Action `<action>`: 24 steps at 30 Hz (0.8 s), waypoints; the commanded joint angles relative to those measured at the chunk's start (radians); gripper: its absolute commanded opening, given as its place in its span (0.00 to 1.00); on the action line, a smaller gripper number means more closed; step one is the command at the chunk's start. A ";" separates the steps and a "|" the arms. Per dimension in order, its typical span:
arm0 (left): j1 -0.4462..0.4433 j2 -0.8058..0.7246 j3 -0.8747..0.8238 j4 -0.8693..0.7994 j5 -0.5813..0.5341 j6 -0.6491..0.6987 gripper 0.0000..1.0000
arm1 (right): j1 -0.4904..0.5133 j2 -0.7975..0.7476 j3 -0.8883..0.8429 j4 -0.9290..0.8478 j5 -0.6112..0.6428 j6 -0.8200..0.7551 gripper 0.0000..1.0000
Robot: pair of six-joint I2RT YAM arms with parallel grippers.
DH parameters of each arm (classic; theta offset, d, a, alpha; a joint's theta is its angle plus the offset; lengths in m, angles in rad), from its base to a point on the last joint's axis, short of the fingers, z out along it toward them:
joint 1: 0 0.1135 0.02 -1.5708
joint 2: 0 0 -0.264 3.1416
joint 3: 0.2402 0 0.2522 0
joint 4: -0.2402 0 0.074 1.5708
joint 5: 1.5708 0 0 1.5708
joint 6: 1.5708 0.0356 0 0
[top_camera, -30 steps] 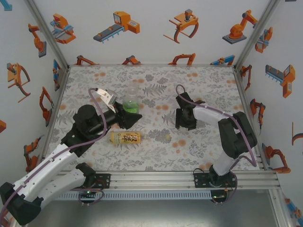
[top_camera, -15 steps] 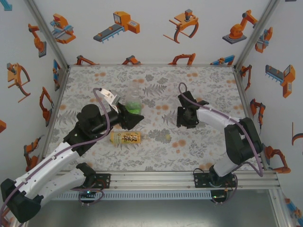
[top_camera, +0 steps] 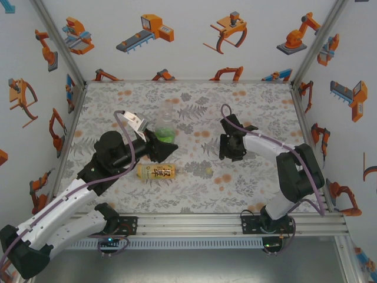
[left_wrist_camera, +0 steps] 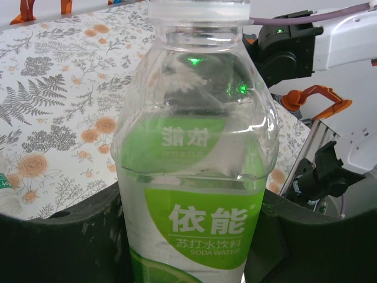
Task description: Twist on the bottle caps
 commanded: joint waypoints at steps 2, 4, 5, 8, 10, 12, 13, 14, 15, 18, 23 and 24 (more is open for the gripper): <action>-0.006 -0.013 0.022 0.015 -0.011 0.003 0.00 | 0.000 0.021 -0.011 0.003 -0.003 0.012 0.50; -0.006 -0.010 0.022 0.017 -0.011 0.003 0.00 | 0.000 0.025 -0.017 0.006 -0.003 0.015 0.51; -0.005 -0.009 0.022 0.019 -0.011 0.003 0.00 | 0.000 0.027 -0.021 0.007 -0.002 0.015 0.52; -0.007 -0.006 0.021 0.021 -0.010 0.004 0.00 | 0.000 0.033 -0.034 0.019 -0.004 0.021 0.52; -0.007 -0.003 0.021 0.024 -0.008 0.004 0.00 | 0.000 0.035 -0.045 0.029 -0.007 0.029 0.50; -0.007 -0.002 0.021 0.025 -0.007 0.005 0.00 | -0.001 0.035 -0.054 0.040 -0.010 0.035 0.48; -0.007 0.000 0.021 0.025 -0.007 0.005 0.00 | -0.001 0.036 -0.057 0.044 -0.012 0.039 0.46; -0.007 -0.002 0.021 0.025 -0.007 0.006 0.00 | -0.001 0.035 -0.060 0.047 -0.012 0.043 0.43; -0.007 -0.001 0.021 0.025 -0.007 0.005 0.00 | 0.000 0.032 -0.061 0.049 -0.013 0.045 0.41; -0.007 -0.003 0.019 0.023 -0.011 0.007 0.00 | -0.001 0.011 -0.064 0.057 -0.016 0.053 0.35; -0.007 -0.004 0.016 0.027 -0.014 0.005 0.00 | -0.001 -0.014 -0.057 0.086 -0.054 0.073 0.27; -0.007 -0.003 0.016 0.027 -0.013 0.005 0.00 | -0.001 -0.012 -0.055 0.092 -0.063 0.078 0.27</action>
